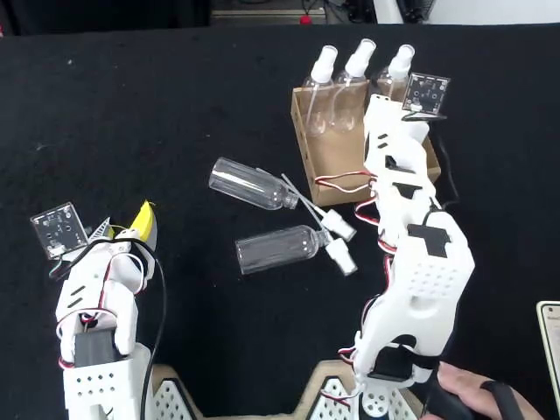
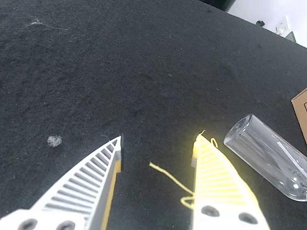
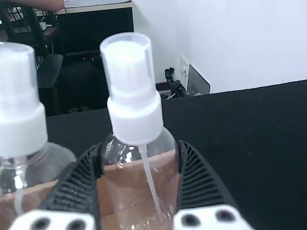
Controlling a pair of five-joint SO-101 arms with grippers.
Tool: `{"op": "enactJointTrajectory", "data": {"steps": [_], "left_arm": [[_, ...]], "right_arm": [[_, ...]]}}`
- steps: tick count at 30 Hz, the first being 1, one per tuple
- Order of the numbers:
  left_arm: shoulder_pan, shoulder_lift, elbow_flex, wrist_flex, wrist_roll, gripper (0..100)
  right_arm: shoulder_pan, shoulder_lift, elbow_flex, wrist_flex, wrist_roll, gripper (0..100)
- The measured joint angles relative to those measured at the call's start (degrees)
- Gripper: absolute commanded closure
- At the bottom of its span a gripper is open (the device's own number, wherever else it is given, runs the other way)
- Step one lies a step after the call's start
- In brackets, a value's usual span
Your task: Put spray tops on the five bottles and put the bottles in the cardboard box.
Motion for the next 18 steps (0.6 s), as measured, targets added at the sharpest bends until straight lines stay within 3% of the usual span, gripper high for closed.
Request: {"op": "enactJointTrajectory", "data": {"steps": [18], "left_arm": [[0.0,0.0,0.0,0.0,0.0,77]], "right_arm": [[0.0,0.0,0.0,0.0,3.8,98.2]]}}
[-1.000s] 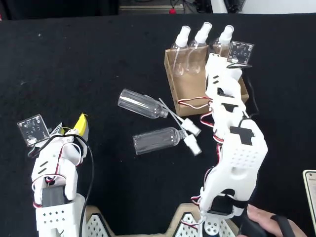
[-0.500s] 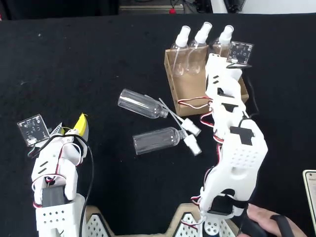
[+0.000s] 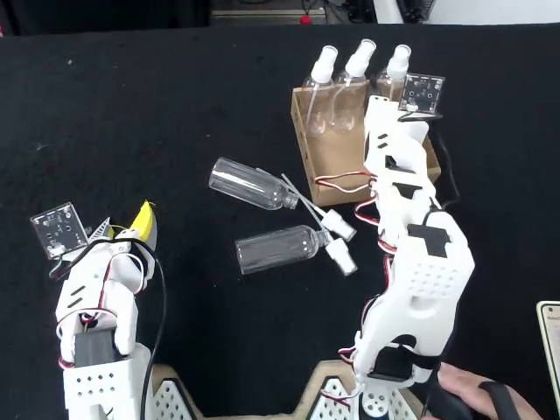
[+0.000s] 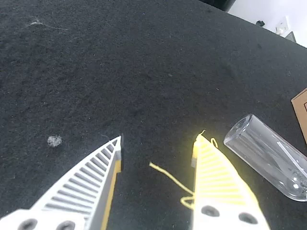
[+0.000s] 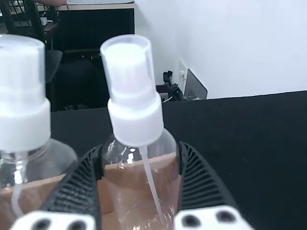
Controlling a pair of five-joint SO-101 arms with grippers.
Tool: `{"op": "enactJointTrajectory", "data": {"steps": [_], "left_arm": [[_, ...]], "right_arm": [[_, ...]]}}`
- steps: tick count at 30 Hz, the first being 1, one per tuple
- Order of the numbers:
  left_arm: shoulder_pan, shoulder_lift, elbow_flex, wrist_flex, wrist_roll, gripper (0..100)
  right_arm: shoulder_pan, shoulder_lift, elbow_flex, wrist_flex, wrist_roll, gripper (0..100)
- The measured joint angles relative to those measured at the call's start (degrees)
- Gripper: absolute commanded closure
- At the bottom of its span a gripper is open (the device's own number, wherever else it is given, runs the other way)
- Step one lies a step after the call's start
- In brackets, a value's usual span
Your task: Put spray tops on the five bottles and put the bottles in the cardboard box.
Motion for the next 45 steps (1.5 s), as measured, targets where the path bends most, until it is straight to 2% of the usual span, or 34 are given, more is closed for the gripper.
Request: {"op": "enactJointTrajectory", "data": {"steps": [17,19,23,25,45], "left_arm": [[0.0,0.0,0.0,0.0,0.0,77],[0.0,0.0,0.0,0.0,0.0,77],[0.0,0.0,0.0,0.0,0.0,77],[0.0,0.0,0.0,0.0,0.0,77],[0.0,0.0,0.0,-0.4,0.0,77]], "right_arm": [[0.0,0.0,-0.1,0.0,0.0,97.9],[0.0,0.0,-0.1,0.0,0.0,93.0],[0.0,0.0,-0.1,0.0,0.0,77.0],[0.0,0.0,-0.1,0.0,0.0,73.2],[0.0,0.0,-0.1,0.0,0.0,73.0]]}}
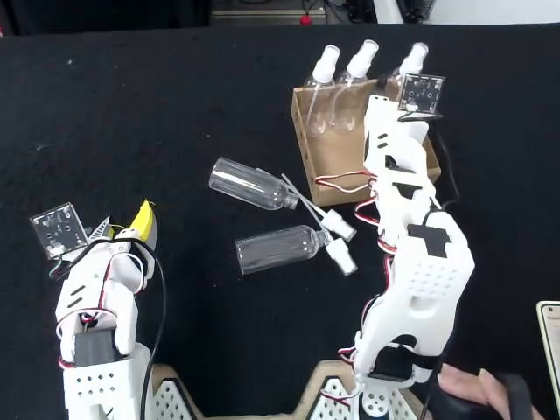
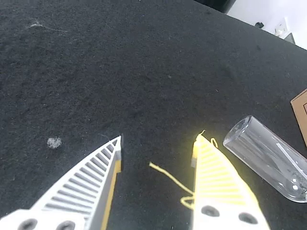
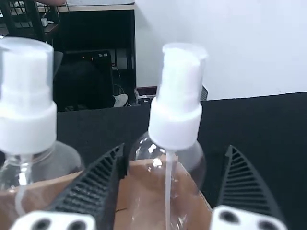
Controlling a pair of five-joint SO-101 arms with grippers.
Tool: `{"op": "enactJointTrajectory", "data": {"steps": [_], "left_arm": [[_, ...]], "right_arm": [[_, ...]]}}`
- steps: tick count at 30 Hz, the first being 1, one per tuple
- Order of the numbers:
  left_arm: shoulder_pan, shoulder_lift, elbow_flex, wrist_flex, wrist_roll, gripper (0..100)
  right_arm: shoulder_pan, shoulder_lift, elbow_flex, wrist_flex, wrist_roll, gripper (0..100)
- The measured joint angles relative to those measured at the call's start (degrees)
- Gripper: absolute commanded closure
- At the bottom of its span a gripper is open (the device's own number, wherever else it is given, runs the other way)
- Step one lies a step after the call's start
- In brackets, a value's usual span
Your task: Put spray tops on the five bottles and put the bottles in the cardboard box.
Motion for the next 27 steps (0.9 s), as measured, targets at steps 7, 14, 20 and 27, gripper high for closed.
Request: {"op": "enactJointTrajectory", "data": {"steps": [7,14,20,27], "left_arm": [[0.0,0.0,0.0,0.0,0.0,77],[0.0,0.0,0.0,0.0,0.0,77],[0.0,0.0,0.0,0.0,0.0,77],[0.0,0.0,0.0,0.0,0.0,77]], "right_arm": [[0.0,0.0,0.3,0.0,0.0,73.0],[0.0,0.0,0.7,0.0,0.0,73.0],[0.0,0.0,0.7,0.0,0.0,73.0],[0.0,-0.4,2.0,0.0,0.0,73.0]]}}
